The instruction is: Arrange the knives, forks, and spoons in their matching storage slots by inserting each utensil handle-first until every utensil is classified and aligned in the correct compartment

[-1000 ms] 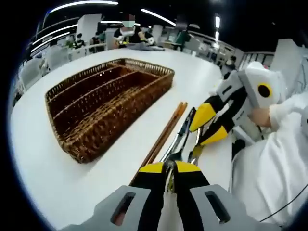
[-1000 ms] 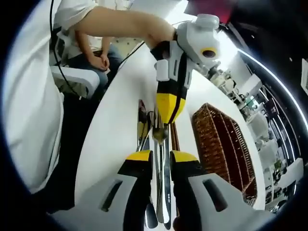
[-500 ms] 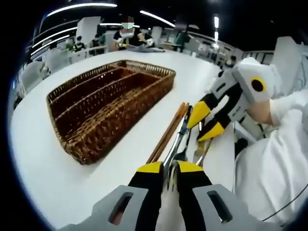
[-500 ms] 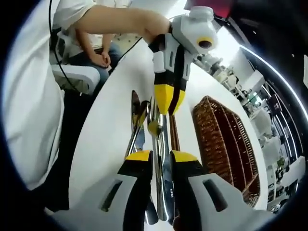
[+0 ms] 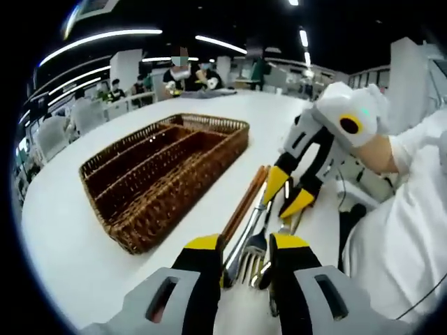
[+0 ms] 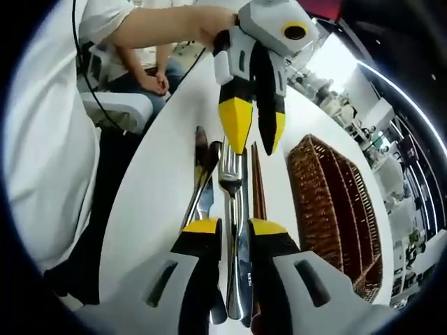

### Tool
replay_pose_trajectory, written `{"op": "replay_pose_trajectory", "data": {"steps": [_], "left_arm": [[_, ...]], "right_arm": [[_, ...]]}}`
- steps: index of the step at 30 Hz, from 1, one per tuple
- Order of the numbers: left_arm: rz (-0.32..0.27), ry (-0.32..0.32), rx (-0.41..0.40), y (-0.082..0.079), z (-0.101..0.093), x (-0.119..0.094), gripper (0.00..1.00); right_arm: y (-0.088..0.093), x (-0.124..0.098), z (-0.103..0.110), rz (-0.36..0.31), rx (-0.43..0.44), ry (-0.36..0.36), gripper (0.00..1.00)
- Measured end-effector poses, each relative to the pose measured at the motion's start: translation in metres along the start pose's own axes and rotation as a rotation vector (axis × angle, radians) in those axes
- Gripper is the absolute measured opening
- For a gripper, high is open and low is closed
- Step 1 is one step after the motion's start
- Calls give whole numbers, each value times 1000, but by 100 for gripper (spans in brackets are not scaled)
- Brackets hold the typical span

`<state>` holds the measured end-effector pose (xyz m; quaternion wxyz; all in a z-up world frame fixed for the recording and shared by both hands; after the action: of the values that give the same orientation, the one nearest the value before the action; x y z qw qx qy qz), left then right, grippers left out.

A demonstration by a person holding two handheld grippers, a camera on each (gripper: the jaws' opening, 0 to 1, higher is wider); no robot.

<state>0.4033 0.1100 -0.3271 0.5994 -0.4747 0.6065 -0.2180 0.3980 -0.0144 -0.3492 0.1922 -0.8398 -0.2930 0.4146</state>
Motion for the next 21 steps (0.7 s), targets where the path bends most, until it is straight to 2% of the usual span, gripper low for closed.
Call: {"op": "replay_pose_trajectory", "data": {"steps": [9,14,18,21], "left_arm": [[-105,-68,75,-2,-13,-16,33],[-175,-137,137,-9,-18,-28,41],[-198,-163,138,-9,-21,-33,46],[-225,-206,162,-8,-23,-38,50]], "right_arm": [[-3,-1,-1,-1,7,-69,14],[-7,2,0,-4,30,-124,13],[-7,4,0,8,23,-131,12],[-9,7,0,10,36,-159,11]]}}
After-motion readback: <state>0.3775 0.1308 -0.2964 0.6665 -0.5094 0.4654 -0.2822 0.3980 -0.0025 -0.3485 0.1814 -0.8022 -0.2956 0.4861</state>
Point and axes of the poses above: the point that each gripper's makers call its tool centre point, and the gripper's own axes: x roughly forward along the fingers, z roughly to its left, y roughly out of its underside, the point moved 5 cm from there along -x, roughly backward along the fingers, and after that the axes turned 12 degrees about y, right-handed, at the moved point
